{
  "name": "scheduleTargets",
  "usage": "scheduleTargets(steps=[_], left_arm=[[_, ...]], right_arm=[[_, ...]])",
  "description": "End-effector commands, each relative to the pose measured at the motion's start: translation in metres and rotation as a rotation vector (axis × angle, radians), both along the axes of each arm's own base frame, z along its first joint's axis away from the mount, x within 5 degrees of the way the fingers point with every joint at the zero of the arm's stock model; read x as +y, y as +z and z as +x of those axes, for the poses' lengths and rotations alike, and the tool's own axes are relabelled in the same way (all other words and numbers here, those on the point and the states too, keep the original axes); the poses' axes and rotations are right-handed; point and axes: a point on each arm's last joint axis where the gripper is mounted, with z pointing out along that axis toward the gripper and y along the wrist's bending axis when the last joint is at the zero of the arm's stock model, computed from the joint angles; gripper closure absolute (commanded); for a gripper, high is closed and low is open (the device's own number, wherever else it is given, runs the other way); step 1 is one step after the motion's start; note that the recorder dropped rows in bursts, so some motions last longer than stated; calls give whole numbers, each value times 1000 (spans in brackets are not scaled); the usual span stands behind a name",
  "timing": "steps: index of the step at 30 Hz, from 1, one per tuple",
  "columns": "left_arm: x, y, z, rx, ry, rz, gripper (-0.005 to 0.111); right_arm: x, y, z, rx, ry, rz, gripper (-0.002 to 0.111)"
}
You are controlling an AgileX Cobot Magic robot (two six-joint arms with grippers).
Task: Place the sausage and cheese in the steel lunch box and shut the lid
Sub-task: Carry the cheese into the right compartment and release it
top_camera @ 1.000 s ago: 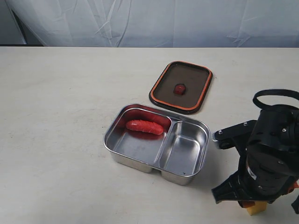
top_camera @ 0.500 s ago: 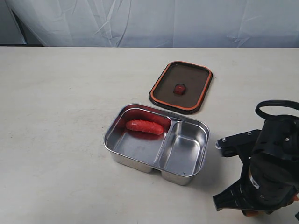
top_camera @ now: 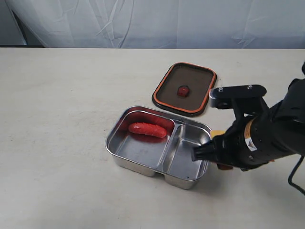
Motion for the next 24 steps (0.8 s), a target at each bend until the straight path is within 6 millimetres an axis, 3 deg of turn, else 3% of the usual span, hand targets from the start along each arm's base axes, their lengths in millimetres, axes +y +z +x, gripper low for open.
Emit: scheduleTargets(steps=[1, 6, 16, 18, 22, 24], left_arm=[[0, 0, 0, -10, 1, -2, 106], [0, 0, 0, -10, 1, -2, 106], [0, 0, 0, -10, 1, -2, 106], [0, 0, 0, -10, 1, -2, 106], [0, 0, 0, -10, 1, -2, 106], [0, 0, 0, -10, 1, -2, 106]], right_arm=[[15, 15, 9, -108, 48, 155, 109], [25, 14, 13, -148, 79, 242, 109], [32, -15, 19, -75, 76, 162, 108], [33, -15, 19, -79, 79, 170, 99], [34, -14, 19, -81, 80, 174, 69], [33, -15, 19, -78, 79, 169, 63]])
